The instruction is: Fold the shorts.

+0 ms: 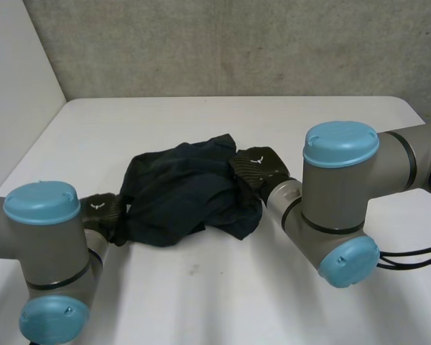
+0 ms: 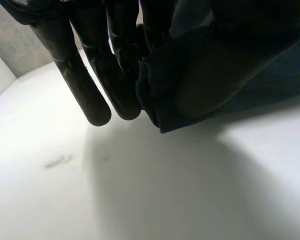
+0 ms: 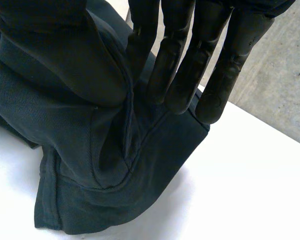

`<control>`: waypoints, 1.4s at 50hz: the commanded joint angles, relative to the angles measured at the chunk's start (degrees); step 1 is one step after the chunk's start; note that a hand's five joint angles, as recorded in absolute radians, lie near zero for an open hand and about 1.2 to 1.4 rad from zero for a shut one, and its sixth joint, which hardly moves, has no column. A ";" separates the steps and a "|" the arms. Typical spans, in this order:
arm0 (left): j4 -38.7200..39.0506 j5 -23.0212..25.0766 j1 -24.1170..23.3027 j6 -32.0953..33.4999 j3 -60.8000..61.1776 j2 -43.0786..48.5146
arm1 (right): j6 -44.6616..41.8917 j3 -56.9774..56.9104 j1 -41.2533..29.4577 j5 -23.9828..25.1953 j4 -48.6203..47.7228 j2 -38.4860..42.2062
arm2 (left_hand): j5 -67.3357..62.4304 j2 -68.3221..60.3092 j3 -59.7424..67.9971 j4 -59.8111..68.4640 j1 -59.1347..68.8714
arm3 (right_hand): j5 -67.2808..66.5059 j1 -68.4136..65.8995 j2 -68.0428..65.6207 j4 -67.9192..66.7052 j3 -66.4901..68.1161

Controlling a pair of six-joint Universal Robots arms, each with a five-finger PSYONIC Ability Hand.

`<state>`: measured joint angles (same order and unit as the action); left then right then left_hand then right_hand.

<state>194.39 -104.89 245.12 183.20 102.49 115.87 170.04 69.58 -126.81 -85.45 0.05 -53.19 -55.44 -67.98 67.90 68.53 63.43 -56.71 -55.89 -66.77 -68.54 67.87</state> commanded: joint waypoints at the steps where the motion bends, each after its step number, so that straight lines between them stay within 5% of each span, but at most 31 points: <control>1: 0.20 0.56 0.80 6.29 -1.15 -5.64 | -0.23 -0.85 0.60 0.37 1.00 -2.00 | -14.56 -12.02 12.10 11.47 16.57 | -13.29 -24.11 -13.23 -11.46 12.13; 6: -0.15 0.65 0.62 6.11 -2.29 -14.42 | 0.56 -1.29 1.21 1.51 4.69 -4.90 | -14.56 -12.02 12.10 11.47 16.57 | 18.54 7.71 18.60 20.37 -19.70; 13: -1.56 0.65 0.71 6.20 -4.40 -18.92 | 8.53 3.17 6.74 1.42 5.40 -8.24 | -14.56 -12.02 12.10 11.47 16.57 | 41.12 30.30 41.18 42.95 -42.29; 26: -2.53 0.47 -0.17 5.85 -5.63 -18.92 | 20.33 19.09 13.87 1.95 4.70 -11.67 | -14.56 -12.02 12.10 11.47 16.57 | 48.72 37.90 48.78 50.55 -49.88; 37: -2.96 0.38 -1.93 5.85 -7.65 -19.01 | 29.21 23.84 4.30 1.16 -3.56 -10.27 | -14.56 -12.02 12.10 11.47 16.57 | 48.05 37.22 48.10 49.88 -49.21; 50: -4.28 0.38 -2.45 5.76 -9.32 -19.19 | 29.48 17.96 -2.56 -6.82 -9.63 -1.48 | -14.56 -12.02 12.10 11.47 16.57 | 46.20 35.38 46.26 48.03 -47.36; 53: -4.72 0.30 -2.98 5.67 -9.85 -19.28 | 29.30 15.24 -3.00 -12.01 -10.24 0.98 | -14.56 -12.02 12.10 11.47 16.57 | 28.44 17.62 28.50 30.27 -29.60; 55: -4.99 0.38 -3.42 5.50 -10.20 -19.45 | 29.13 13.13 -3.00 -14.39 -11.38 2.21 | -14.56 -12.02 12.10 11.47 16.57 | -10.33 -21.16 -10.28 -8.50 9.17; 57: -5.25 0.30 -3.68 5.50 -10.55 -19.54 | 28.69 11.90 -2.91 -15.18 -12.17 2.39 | -14.56 -12.02 12.10 11.47 16.57 | -13.29 -24.11 -13.23 -11.46 12.13; 61: -6.39 0.38 -3.69 5.50 -11.70 -20.85 | 23.08 9.96 -2.56 -14.57 -12.35 -0.94 | -14.56 -12.02 12.10 11.47 16.57 | -13.29 -24.11 -13.23 -11.46 12.13; 70: -13.33 1.26 -3.16 6.11 -19.25 -26.39 | -19.97 6.80 2.27 -9.74 -8.58 -21.68 | -14.56 -12.02 12.10 11.47 16.57 | -13.29 -24.11 -13.23 -11.46 12.13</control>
<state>185.79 -104.31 241.61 188.91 88.56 93.04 177.36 78.89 -128.30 -98.63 -11.74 -62.83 -55.44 -68.47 68.25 68.80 63.44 -56.19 -55.82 -66.97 -68.21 68.07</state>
